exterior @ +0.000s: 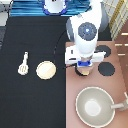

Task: Take the lid off the pot, put the pot on the plate, and use the tool to push the pot to the front of the table.

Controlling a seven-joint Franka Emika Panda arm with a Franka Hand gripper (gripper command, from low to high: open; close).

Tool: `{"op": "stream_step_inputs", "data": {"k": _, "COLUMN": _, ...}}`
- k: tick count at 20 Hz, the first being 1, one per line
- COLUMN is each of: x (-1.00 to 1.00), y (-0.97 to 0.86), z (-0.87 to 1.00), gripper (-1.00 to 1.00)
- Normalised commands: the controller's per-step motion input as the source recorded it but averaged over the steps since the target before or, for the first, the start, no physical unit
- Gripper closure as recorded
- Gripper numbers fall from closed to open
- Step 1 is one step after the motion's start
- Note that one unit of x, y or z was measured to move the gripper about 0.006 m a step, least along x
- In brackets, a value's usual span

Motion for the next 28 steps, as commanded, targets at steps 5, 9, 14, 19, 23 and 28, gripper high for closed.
{"op": "stream_step_inputs", "data": {"k": 5, "x": 0.0, "y": 0.07, "z": 0.0, "gripper": 1.0}}
{"op": "stream_step_inputs", "data": {"k": 9, "x": 0.0, "y": 0.17, "z": 0.39, "gripper": 1.0}}
{"op": "stream_step_inputs", "data": {"k": 14, "x": -0.46, "y": 0.19, "z": 0.92, "gripper": 1.0}}
{"op": "stream_step_inputs", "data": {"k": 19, "x": -0.95, "y": 0.26, "z": 0.7, "gripper": 1.0}}
{"op": "stream_step_inputs", "data": {"k": 23, "x": -1.0, "y": 0.14, "z": 0.38, "gripper": 1.0}}
{"op": "stream_step_inputs", "data": {"k": 28, "x": -1.0, "y": 0.09, "z": 0.25, "gripper": 1.0}}
